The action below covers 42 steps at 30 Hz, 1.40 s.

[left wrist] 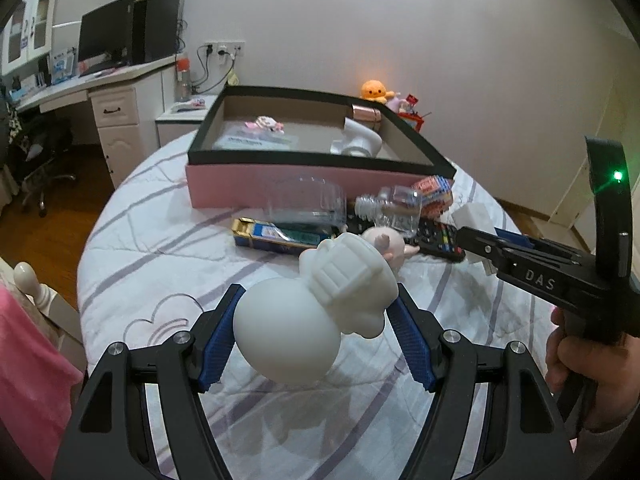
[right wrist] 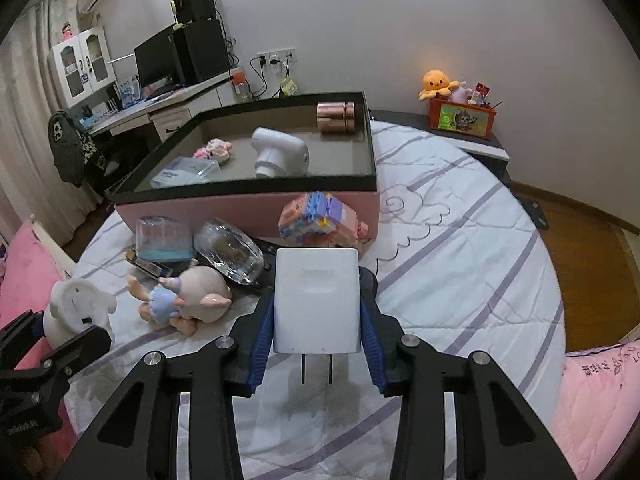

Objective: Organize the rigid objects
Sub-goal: 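Carry the piggy bank and charger into the box tray and open both tools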

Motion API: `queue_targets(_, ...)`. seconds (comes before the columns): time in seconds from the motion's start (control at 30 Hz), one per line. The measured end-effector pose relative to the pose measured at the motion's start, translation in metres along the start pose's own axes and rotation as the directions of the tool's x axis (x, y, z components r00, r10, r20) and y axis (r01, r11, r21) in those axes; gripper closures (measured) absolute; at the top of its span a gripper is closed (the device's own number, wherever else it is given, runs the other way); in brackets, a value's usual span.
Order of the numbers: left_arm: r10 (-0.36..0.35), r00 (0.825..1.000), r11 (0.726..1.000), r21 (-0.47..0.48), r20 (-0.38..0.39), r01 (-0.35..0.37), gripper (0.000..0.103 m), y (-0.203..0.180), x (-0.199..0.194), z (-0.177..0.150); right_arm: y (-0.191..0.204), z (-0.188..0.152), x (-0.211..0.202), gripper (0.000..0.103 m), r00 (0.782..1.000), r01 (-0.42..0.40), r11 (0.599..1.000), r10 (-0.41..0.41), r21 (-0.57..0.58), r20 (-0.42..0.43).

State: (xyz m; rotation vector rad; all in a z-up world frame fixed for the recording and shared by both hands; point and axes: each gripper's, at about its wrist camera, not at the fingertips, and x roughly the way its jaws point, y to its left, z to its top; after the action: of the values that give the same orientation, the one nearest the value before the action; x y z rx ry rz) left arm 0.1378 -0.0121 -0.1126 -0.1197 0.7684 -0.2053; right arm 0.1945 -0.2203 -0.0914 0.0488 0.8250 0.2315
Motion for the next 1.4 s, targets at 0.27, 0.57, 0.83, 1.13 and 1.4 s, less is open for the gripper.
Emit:
queue_targets(0.27, 0.000, 0.998, 1.000, 0.010, 0.062, 0.000, 0.030, 0.008, -0.009, 0.027, 0.008, 0.020, -0.017, 0.062, 0.998, -0.032, 0.999, 0.033, -0.019, 0.053)
queue_targets(0.57, 0.030, 0.988, 0.999, 0.028, 0.154, -0.034, 0.030, 0.024, 0.001, 0.097, 0.014, 0.076, -0.024, 0.062, 0.989, -0.031, 0.997, 0.041, -0.071, 0.145)
queue_targets(0.83, 0.013, 0.989, 0.999, 0.036, 0.148, -0.018, 0.030, 0.033, 0.051, 0.162, 0.011, 0.129, 0.010, 0.062, 0.986, -0.041, 0.996, 0.053, -0.078, 0.156)
queue_targets(1.13, 0.026, 0.995, 0.997, 0.071, 0.093, -0.033, 0.030, 0.028, 0.118, 0.199, 0.001, 0.161, 0.071, 0.062, 0.994, -0.048, 0.997, 0.055, -0.067, 0.095)
queue_targets(1.4, 0.033, 0.999, 0.996, 0.086, -0.005, -0.032, 0.030, 0.021, 0.169, 0.204, -0.006, 0.163, 0.114, 0.062, 0.999, -0.051, 0.998, 0.052, -0.047, 0.017)
